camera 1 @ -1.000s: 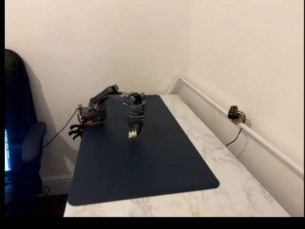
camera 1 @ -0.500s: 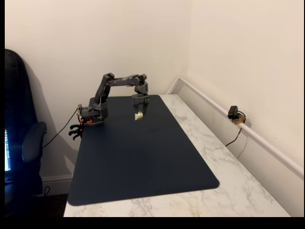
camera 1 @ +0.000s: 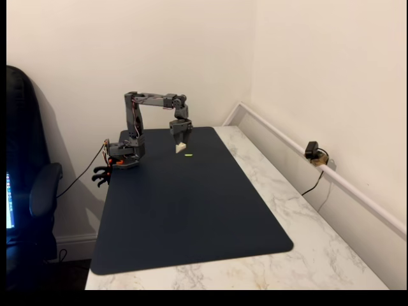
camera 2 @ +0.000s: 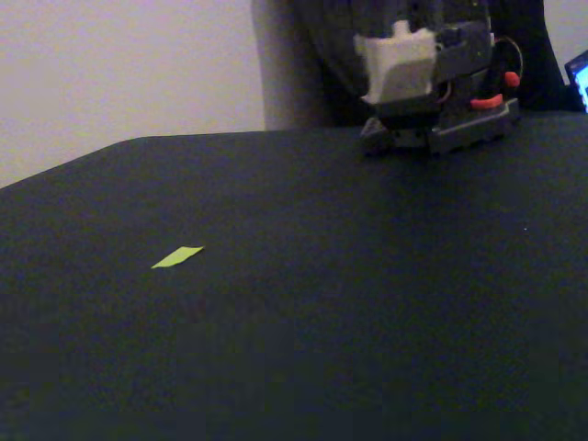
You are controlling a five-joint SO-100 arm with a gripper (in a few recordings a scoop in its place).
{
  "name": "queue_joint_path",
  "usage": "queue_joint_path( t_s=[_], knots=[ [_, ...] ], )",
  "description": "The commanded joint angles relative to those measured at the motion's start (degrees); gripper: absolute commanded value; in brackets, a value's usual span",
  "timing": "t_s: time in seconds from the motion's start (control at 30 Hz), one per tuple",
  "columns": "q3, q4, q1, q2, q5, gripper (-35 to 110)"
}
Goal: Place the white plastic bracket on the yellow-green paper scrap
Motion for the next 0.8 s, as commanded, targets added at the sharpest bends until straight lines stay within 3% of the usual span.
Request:
queue_joint_path(
  t_s=[0.0, 0.43, 0.77],
  knots=[
    [4.2, -0.4, 2.4, 6.9, 2.9, 0],
    [9.3, -0.5, 20.9, 9.1, 3.5, 0],
    [7.7, -4.3, 27.2, 0.3, 2.4, 0]
  ],
)
